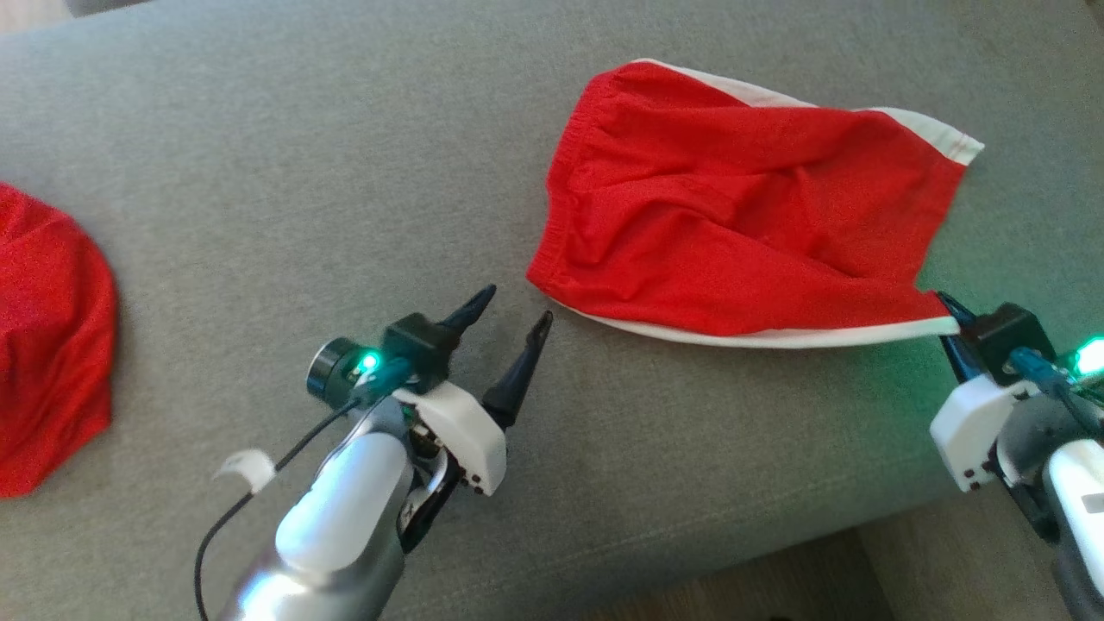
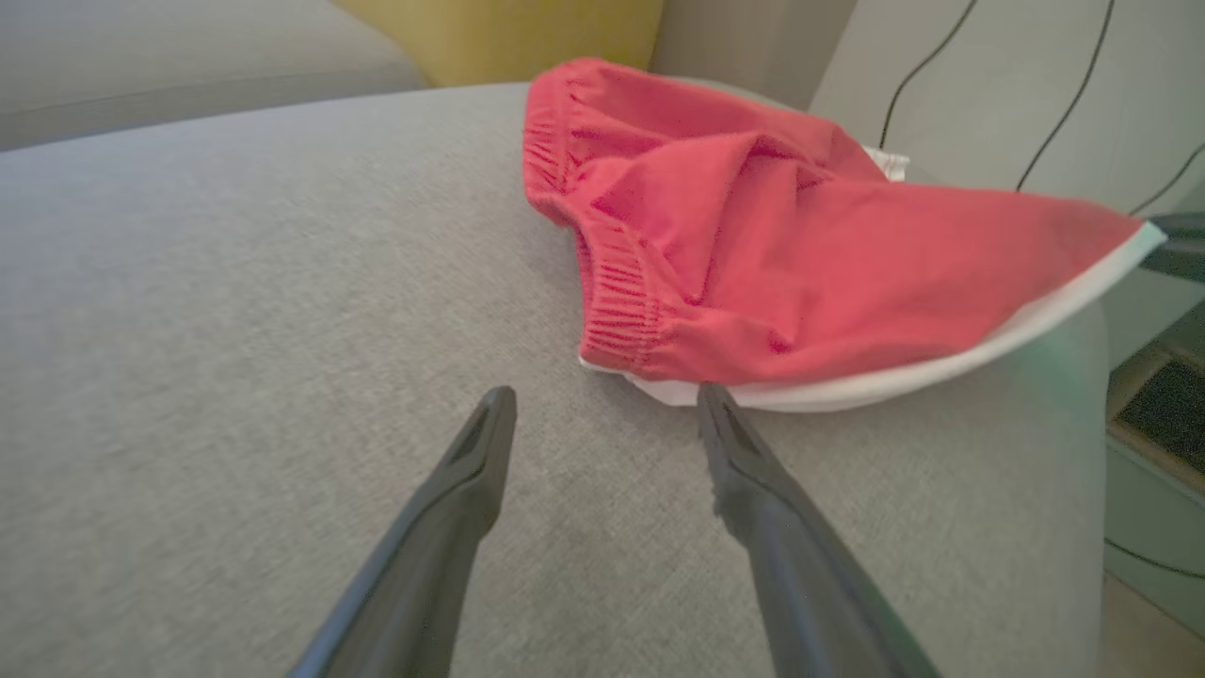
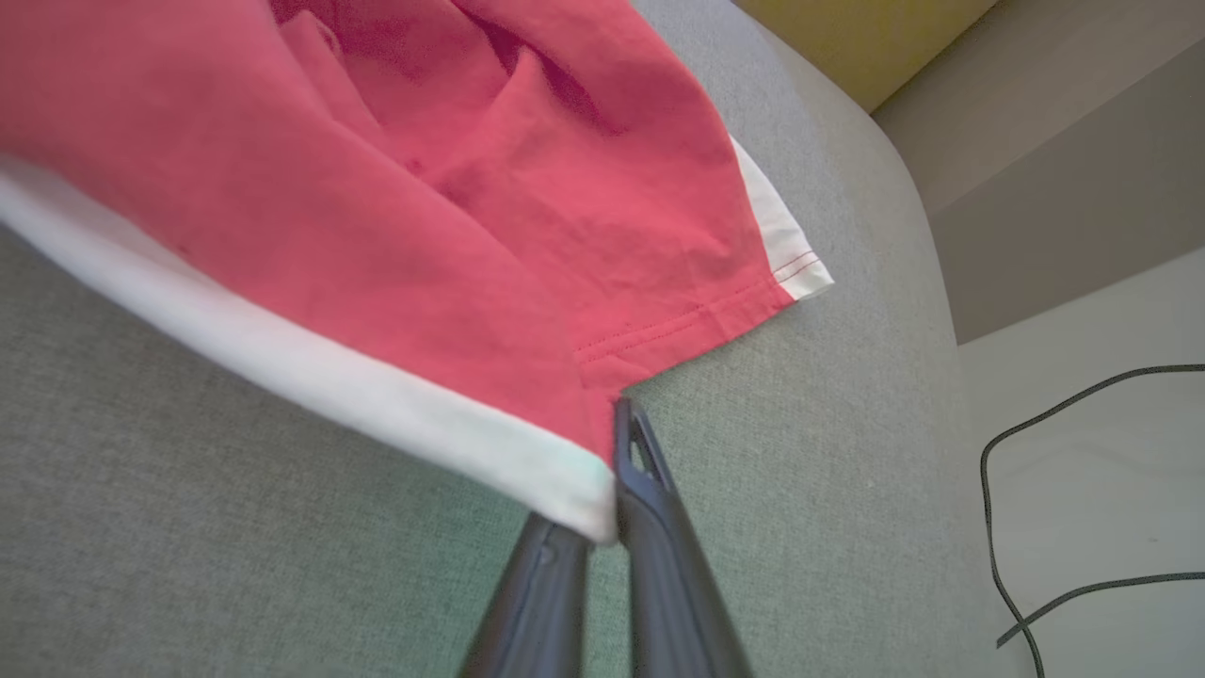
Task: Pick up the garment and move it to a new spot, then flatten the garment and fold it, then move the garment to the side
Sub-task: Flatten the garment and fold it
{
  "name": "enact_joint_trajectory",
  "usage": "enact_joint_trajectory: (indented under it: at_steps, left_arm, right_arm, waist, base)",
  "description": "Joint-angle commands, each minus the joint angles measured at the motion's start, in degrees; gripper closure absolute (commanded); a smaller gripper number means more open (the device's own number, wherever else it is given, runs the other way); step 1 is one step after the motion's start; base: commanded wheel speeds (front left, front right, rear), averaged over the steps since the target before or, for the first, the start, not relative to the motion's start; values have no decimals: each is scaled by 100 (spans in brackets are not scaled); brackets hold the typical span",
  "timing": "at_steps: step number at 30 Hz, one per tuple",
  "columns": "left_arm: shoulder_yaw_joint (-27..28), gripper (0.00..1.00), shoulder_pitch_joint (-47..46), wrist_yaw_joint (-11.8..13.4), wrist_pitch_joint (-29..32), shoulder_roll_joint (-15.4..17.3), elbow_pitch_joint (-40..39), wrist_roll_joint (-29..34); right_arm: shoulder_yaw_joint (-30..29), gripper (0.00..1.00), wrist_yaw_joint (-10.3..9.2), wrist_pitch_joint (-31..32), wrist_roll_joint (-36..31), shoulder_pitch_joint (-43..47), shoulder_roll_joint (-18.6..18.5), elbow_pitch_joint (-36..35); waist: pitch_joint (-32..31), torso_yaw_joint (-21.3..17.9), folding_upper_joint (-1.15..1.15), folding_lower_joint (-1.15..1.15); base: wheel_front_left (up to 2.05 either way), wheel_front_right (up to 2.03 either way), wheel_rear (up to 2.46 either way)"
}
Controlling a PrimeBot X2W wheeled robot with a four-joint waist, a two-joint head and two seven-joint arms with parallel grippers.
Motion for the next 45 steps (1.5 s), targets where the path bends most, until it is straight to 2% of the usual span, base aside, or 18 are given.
enact_joint_trajectory:
  at_steps: [1,8,17,35,36,37,38,39,45]
  left_arm:
    - [43,0,-243,-31,-70,92,-93,69]
    - [-516,0,-813,-34,-70,242,334,22]
    - [-681,0,-1110,-34,-70,258,382,-52]
    - [-813,0,-1126,-35,-70,322,25,-38]
    - [-852,18,-1127,-35,-70,310,45,-92]
    - [-852,18,-1127,-35,-70,310,45,-92]
    - [-887,51,-1132,-35,-70,305,64,-126]
    - [-930,98,-1141,-35,-70,302,80,-168]
    - [-991,100,-1190,-35,-70,337,-14,-460]
  right_arm:
    - [47,100,37,-60,-41,-78,-114,-123]
    - [-110,100,37,-140,-130,-245,25,12]
    - [-131,100,37,-258,-181,-364,223,122]
    - [-128,100,37,-328,-182,-507,257,307]
    - [-123,100,37,-325,-177,-509,258,299]
    - [-123,100,37,-325,-177,-509,258,299]
    - [-124,100,37,-324,-175,-511,258,294]
    - [-126,100,37,-322,-172,-512,258,289]
    - [-174,100,37,-325,-159,-509,253,266]
  waist:
    - [94,-87,0,0]
    - [306,-238,0,0]
    - [444,-307,0,0]
    - [470,-210,0,0]
    - [478,-209,0,0]
    - [478,-209,0,0]
    - [483,-207,0,0]
    - [487,-205,0,0]
    - [489,-162,0,0]
  base:
    - [0,0,0]
    - [0,0,0]
    - [0,0,0]
    - [0,0,0]
    - [0,0,0]
    - [0,0,0]
    - [0,0,0]
    - [0,0,0]
    - [0,0,0]
